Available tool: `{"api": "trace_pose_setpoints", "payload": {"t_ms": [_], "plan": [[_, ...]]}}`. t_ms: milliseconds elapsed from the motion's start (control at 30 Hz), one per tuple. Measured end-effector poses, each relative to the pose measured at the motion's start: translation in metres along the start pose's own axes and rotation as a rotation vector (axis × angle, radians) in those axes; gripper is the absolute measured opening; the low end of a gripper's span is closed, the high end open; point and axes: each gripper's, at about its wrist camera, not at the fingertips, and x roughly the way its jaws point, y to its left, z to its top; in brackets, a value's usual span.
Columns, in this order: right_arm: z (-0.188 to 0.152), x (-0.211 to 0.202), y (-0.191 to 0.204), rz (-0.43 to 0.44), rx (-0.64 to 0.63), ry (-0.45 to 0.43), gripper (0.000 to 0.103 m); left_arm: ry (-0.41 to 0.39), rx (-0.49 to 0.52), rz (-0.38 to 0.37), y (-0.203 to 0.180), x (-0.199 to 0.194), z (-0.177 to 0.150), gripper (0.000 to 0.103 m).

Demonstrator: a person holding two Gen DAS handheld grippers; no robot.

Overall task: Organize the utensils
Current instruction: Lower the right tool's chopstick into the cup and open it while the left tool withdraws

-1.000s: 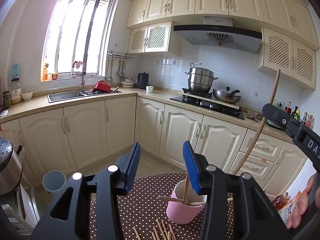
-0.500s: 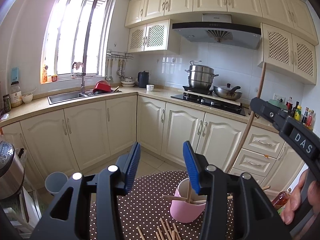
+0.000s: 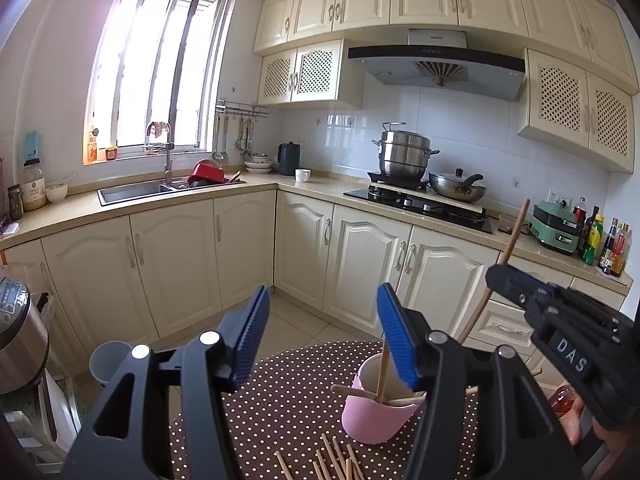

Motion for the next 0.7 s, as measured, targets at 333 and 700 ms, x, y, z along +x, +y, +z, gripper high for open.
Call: {"api": "trace_pose_setpoints", "payload": {"t_ms": [333, 700], "plan": [[-0.004, -0.016, 0.0, -0.016, 0.02, 0.044, 0.007, 0.006, -0.001, 0.006, 0.008, -0.024, 0.001, 0.056], [-0.01, -0.066, 0.009, -0.029, 0.026, 0.035, 0.007, -0.004, 0.006, 0.007, 0.022, -0.078, -0.006, 0.056]]}}
